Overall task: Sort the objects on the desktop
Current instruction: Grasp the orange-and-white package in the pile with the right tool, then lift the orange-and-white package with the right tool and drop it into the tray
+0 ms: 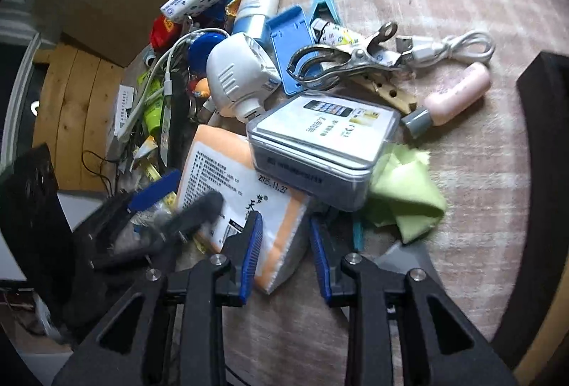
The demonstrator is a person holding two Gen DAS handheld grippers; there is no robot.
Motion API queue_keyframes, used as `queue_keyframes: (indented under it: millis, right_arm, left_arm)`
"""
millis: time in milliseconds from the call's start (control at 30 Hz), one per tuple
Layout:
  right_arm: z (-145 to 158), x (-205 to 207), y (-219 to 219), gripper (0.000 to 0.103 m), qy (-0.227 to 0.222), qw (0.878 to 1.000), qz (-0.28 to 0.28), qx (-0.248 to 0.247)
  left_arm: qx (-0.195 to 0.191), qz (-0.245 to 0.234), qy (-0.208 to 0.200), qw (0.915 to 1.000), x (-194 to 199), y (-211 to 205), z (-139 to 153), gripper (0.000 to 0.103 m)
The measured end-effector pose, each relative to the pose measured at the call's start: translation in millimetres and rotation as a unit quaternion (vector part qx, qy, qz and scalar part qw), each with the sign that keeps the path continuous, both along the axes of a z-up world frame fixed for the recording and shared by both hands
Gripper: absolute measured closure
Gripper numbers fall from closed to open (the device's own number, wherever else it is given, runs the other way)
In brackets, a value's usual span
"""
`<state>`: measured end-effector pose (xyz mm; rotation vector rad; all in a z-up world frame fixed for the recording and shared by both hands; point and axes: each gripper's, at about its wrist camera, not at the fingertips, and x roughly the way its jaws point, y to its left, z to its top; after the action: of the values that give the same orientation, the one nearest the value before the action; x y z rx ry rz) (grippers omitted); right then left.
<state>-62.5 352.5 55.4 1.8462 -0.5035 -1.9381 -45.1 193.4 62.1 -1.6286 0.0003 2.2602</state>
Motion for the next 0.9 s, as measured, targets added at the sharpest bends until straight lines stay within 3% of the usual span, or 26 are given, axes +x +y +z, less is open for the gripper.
queue_keyframes:
  millis: [300, 533, 667, 800, 900]
  right_arm:
    - [19.9, 1.0, -4.6, 0.07, 0.017, 1.0, 0.004, 0.007]
    - [55.7, 14.5, 15.1, 0.069, 0.041, 0.999, 0.005, -0.005]
    - [63.2, 17.9, 44.5, 0.069, 0.041, 0.999, -0.014, -0.015]
    - [68.4, 21.4, 45.7, 0.069, 0.047, 0.998, -0.045, -0.008]
    - [76.1, 25.8, 73.0, 0.069, 0.055, 0.996, -0.066, 0.001]
  left_arm:
    - [0.017, 0.007, 0.005, 0.9998, 4.6, -2.1, 13.1, 0.046]
    - [0.027, -0.001, 0.047, 0.9985, 21.7, 5.0, 57.7, 0.046]
    - [0.047, -0.016, 0.068, 0.9964, 26.6, 22.3, 81.7, 0.046]
    - [0.045, -0.04, 0.076, 0.9953, 28.6, 53.1, 87.0, 0.046]
    - [0.051, -0.063, 0.078, 0.9937, 31.6, 74.4, 93.4, 0.046]
